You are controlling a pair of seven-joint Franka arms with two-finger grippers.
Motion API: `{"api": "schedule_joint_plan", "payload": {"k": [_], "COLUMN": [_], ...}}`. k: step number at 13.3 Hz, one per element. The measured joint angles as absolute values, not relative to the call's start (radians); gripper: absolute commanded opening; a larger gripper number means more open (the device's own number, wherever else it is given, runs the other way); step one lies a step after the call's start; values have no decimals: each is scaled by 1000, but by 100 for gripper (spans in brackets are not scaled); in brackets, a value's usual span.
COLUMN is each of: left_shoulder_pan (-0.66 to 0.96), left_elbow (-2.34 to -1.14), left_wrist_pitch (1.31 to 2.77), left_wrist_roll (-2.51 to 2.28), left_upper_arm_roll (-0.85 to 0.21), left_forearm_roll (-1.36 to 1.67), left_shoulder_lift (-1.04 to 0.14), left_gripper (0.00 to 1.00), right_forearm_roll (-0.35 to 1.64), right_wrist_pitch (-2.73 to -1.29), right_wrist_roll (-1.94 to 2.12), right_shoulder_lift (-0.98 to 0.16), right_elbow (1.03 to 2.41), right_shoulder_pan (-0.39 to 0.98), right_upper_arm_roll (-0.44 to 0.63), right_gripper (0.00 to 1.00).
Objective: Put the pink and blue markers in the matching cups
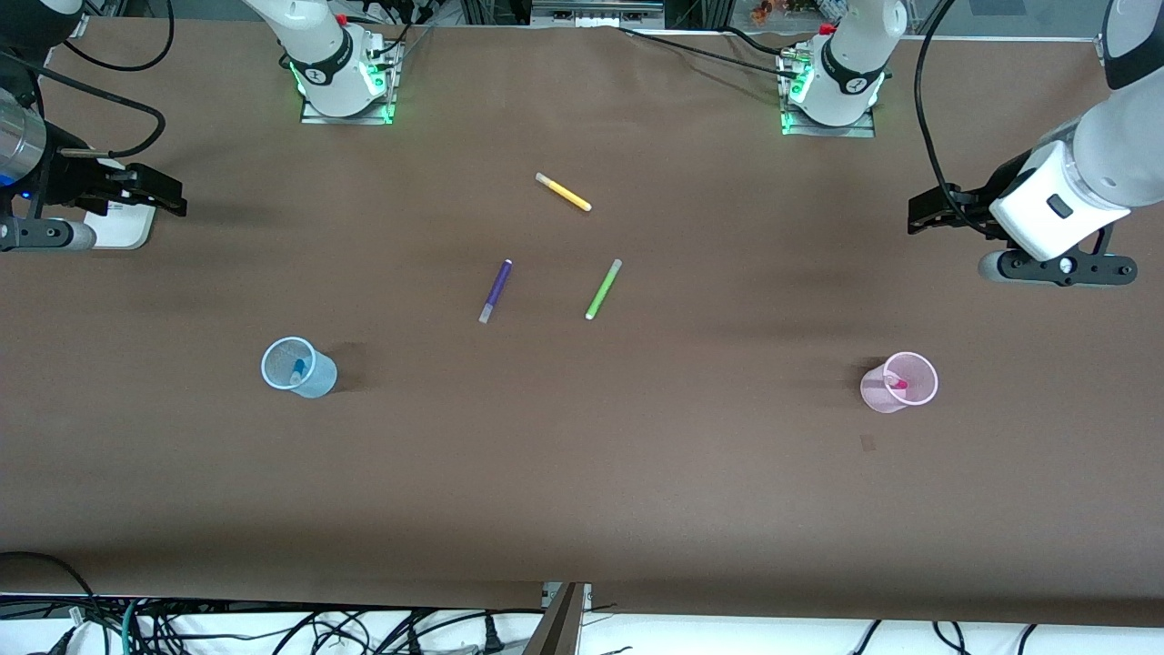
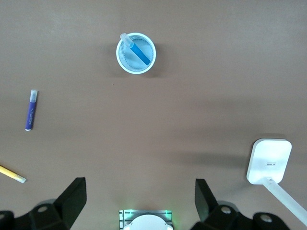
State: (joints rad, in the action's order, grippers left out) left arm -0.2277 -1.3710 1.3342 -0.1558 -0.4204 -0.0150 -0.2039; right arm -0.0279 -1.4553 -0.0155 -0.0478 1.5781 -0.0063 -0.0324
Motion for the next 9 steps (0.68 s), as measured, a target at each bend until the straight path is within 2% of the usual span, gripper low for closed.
{"api": "schedule_joint_plan", "payload": {"k": [5, 9], "left_shoulder_pan": [-196, 22], "left_elbow": [-1371, -1379], "left_wrist_pitch": [1333, 1328], "left_wrist_roll": [-165, -171], "left_upper_arm_roll": [-410, -236], "left_forearm_roll": [-16, -43], "left_shoulder_lift": [-203, -173], "left_gripper": [100, 100], "right_forearm_roll": [-28, -28], "right_wrist_pitch": [-1456, -1456], "right_wrist_roll": [-15, -15], "right_shoulder_lift": [-71, -86], "right_elbow": [1548, 1534], "right_shoulder_pan": [-7, -8], "right_upper_arm_roll": [-32, -32], "right_gripper": [100, 100]}}
